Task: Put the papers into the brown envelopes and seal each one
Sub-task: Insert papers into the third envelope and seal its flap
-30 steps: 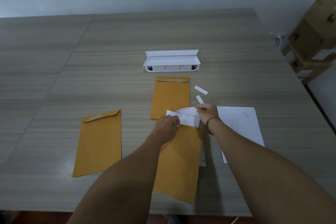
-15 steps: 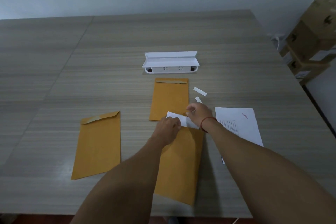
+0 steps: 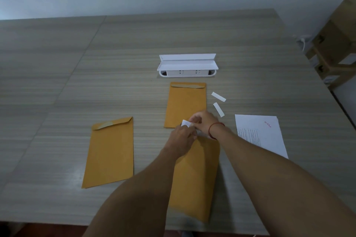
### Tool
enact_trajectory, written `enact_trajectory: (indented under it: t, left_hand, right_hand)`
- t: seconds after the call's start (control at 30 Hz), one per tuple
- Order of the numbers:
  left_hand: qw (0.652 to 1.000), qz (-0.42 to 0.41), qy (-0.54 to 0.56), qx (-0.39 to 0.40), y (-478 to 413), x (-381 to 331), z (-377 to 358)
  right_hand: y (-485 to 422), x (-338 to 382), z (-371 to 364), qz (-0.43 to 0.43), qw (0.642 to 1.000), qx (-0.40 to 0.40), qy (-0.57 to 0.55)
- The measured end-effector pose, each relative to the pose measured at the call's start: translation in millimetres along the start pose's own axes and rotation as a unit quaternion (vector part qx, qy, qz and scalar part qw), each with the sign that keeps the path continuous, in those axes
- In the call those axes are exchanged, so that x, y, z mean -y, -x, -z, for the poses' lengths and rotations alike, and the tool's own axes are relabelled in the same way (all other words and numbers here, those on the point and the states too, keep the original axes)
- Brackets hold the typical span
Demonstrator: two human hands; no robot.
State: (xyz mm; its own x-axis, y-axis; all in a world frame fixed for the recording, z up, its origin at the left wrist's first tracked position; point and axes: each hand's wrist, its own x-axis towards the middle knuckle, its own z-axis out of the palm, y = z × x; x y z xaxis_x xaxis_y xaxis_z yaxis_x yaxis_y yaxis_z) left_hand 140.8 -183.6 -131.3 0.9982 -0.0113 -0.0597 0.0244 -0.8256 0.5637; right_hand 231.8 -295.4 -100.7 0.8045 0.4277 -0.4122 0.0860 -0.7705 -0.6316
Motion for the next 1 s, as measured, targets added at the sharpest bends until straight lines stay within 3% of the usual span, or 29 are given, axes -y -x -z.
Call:
enact_trajectory:
  t: [0.2, 0.37, 0.6, 0.77, 0.93, 1.0]
  left_hand:
    - [1.0, 0.004, -0.004, 0.001, 0, 3, 1]
    - [1.0, 0.006, -0.019, -0.005, 2, 5, 3]
    - [0.998, 0.033, -0.022, 0.052, 3, 8, 6]
    - [0.998, 0.049, -0.028, 0.034, 9, 13, 5]
    - [0.996, 0.082, -0.043, 0.0, 12, 14, 6]
    - [0.995, 0.089, -0.04, -0.004, 14, 17, 6]
  right_hand:
    - [-4, 0, 1, 0.006, 1.0, 0.018, -0.001]
    - [-3, -8, 5, -0.014, 0.993, 0.068, 0.093]
    - [-1, -8, 8, -0.023, 0.993, -0.069, 0.094]
    - [3, 1, 28, -0.017, 0.983, -0.128, 0.13]
    - [8, -16, 46, -0.1, 0.991, -0.006, 0.091]
    - [9, -26, 43, -0.119, 0.993, -0.016, 0.001]
